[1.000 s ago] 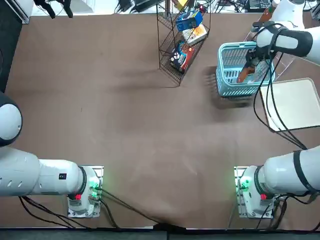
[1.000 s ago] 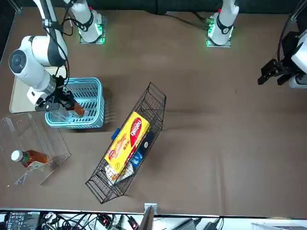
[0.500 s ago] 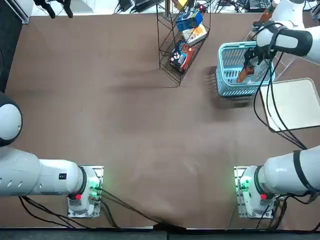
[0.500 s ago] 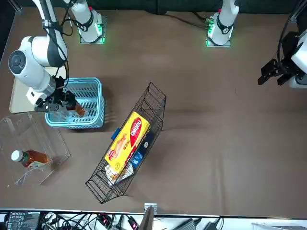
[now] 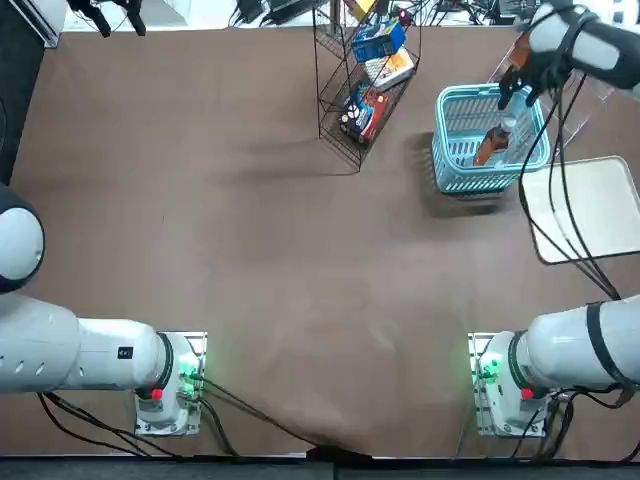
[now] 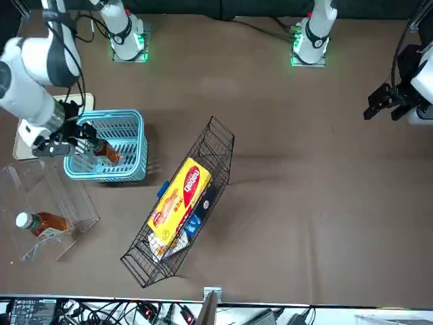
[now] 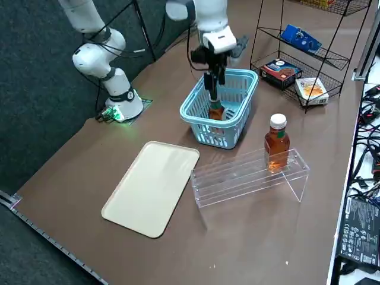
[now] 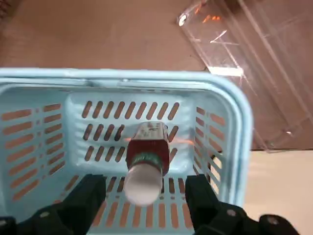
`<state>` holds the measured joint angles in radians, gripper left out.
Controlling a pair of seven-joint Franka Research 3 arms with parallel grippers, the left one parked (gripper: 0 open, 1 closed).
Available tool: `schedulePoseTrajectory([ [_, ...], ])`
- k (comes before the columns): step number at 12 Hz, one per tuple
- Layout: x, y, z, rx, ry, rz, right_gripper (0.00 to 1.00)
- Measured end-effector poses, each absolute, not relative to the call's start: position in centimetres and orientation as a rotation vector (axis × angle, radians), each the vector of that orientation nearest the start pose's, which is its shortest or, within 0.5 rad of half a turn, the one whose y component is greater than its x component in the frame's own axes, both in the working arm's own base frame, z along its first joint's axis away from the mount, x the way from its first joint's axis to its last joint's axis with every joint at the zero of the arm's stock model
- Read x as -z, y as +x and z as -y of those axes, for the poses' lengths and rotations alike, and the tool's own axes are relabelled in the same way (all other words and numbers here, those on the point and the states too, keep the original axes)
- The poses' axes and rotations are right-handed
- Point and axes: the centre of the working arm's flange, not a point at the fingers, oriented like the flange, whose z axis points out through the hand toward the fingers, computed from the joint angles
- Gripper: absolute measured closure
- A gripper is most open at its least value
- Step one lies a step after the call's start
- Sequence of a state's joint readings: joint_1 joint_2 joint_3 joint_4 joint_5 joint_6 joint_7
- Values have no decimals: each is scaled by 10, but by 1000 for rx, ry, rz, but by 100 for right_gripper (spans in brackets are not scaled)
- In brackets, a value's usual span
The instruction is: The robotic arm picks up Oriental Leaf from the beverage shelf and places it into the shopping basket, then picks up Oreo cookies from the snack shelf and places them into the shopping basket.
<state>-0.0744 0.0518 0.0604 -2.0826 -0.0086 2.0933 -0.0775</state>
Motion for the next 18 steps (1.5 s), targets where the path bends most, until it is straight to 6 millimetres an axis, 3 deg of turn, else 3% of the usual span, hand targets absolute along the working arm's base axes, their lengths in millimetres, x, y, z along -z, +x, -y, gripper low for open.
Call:
schedulePoseTrajectory([
  [1,-417,553,8,-68,-3142,106,0],
  [2,-454,555,8,-75,-3143,107,0],
  [8,-563,551,-4,-92,-3144,139,0],
  [11,-578,550,-21,-81,-3130,194,0],
  [18,-576,552,-54,-31,-2891,536,0],
])
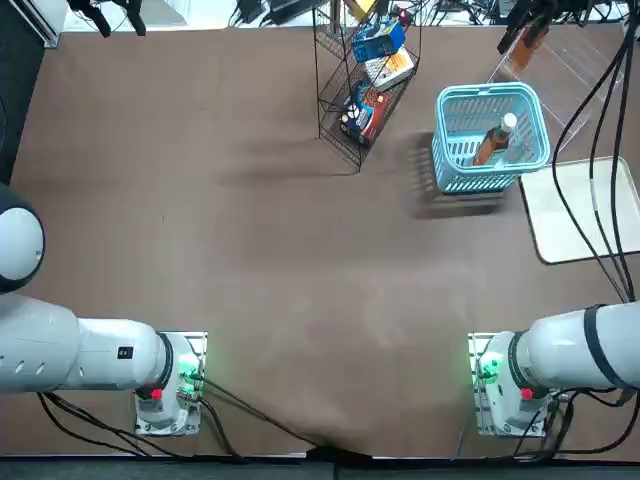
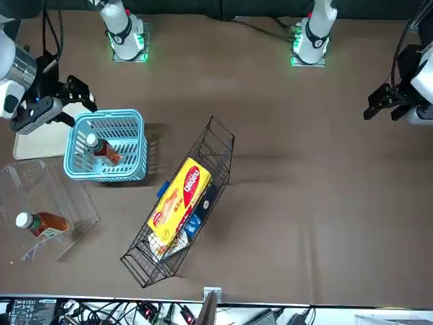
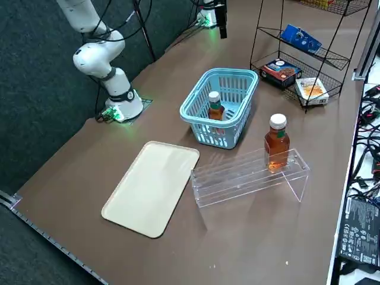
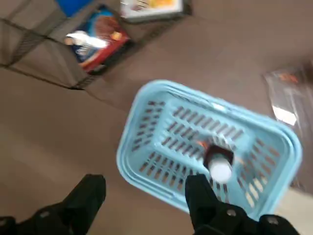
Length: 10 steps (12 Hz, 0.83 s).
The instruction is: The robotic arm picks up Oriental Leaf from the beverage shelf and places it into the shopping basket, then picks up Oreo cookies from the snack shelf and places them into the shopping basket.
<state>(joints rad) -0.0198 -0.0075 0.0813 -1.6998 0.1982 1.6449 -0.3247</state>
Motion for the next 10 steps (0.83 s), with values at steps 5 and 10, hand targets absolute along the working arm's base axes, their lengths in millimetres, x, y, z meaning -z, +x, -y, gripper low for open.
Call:
schedulePoseTrajectory([
  [5,-569,561,-54,156,-2589,864,0],
  [10,-535,570,-30,434,-2349,1009,0],
])
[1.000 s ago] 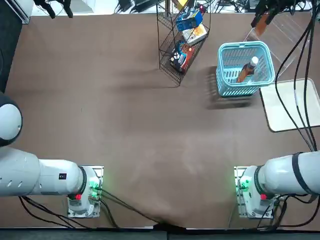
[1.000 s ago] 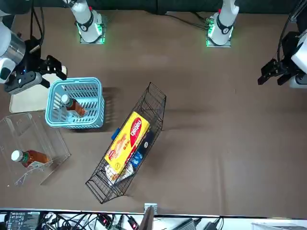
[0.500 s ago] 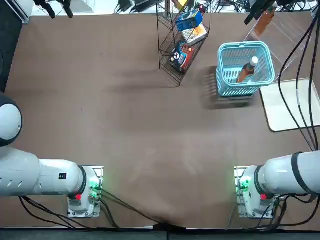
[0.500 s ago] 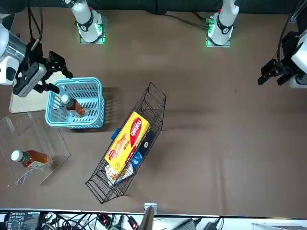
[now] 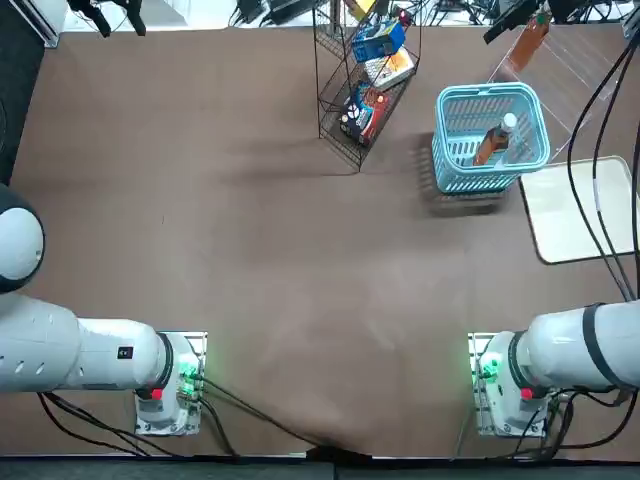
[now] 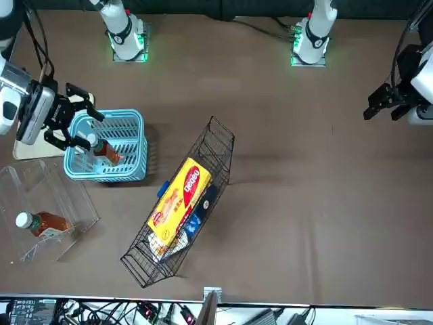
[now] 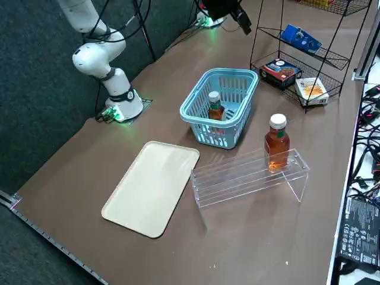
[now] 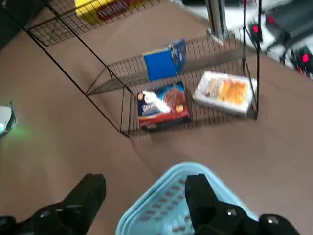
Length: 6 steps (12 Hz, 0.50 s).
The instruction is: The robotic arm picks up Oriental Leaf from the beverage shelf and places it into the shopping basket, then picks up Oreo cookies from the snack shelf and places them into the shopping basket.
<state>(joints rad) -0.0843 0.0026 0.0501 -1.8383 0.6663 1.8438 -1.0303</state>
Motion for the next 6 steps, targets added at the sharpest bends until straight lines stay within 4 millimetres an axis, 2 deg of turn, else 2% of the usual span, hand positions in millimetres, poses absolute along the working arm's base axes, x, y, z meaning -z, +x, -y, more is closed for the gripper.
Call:
schedulePoseTrajectory([
  [6,-477,562,-19,748,-2179,1087,0],
])
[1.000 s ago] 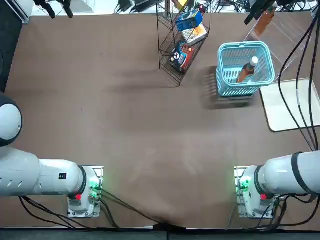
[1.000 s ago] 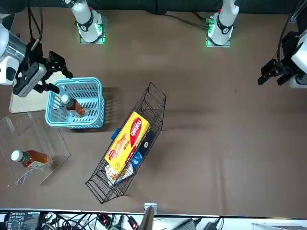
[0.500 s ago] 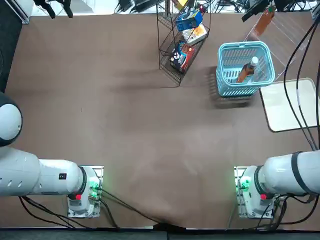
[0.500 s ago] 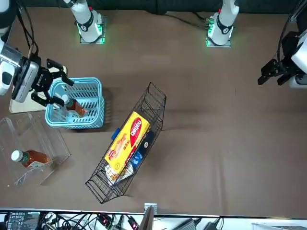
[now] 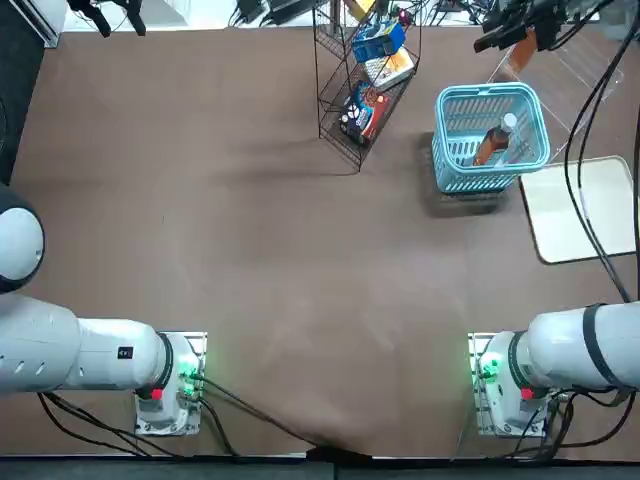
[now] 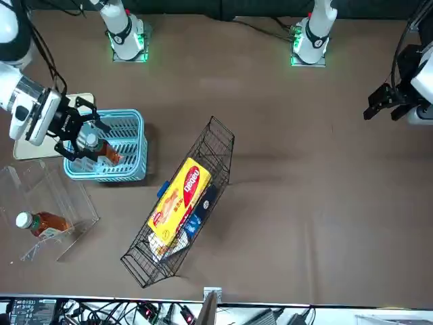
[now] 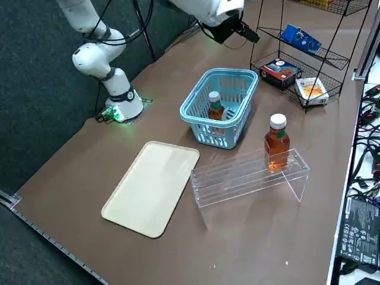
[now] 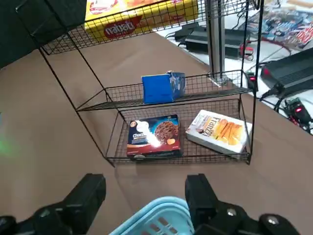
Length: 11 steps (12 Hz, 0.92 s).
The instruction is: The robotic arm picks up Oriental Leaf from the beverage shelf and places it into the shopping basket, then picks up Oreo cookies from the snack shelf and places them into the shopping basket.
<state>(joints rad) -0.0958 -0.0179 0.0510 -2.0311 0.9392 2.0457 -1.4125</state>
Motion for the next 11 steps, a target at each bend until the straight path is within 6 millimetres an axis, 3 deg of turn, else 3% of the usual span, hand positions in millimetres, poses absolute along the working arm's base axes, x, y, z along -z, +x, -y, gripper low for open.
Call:
schedulePoseTrajectory([
  [3,-465,557,-25,814,-2208,1105,0],
  [7,-450,548,-54,903,-2228,1104,0],
  [11,-437,543,-57,918,-2210,1088,0],
])
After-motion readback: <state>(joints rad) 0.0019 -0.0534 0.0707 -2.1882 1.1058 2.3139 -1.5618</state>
